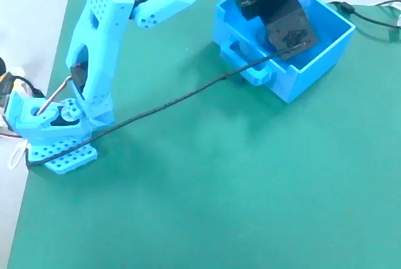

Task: Put the tape in the box

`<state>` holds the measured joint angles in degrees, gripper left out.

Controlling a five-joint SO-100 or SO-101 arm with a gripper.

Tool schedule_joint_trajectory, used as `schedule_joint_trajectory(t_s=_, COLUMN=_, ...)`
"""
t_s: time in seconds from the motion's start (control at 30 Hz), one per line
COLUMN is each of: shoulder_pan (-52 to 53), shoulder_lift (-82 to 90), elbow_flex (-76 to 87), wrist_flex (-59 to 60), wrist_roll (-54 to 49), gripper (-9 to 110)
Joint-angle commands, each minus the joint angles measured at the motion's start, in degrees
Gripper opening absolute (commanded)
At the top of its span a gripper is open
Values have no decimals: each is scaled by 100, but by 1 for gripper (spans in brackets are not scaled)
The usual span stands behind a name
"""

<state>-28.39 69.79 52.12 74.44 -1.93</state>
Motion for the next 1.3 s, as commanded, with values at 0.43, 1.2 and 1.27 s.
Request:
schedule_joint_trajectory(t_s=0.43, shoulder_pan=-88, shoulder_lift=132, elbow_flex=-615, wrist_flex=-193, wrist_roll=0, gripper=26)
schedule_joint_trajectory(t_s=1.2, shoulder_pan=615, shoulder_lift=914, elbow_flex=-606, wrist_flex=703, wrist_roll=-53, gripper=26)
schedule_joint_trajectory(t_s=1.27, shoulder_pan=817, shoulder_lift=1107, elbow_flex=-606, wrist_flex=914, wrist_roll=-53, gripper=26)
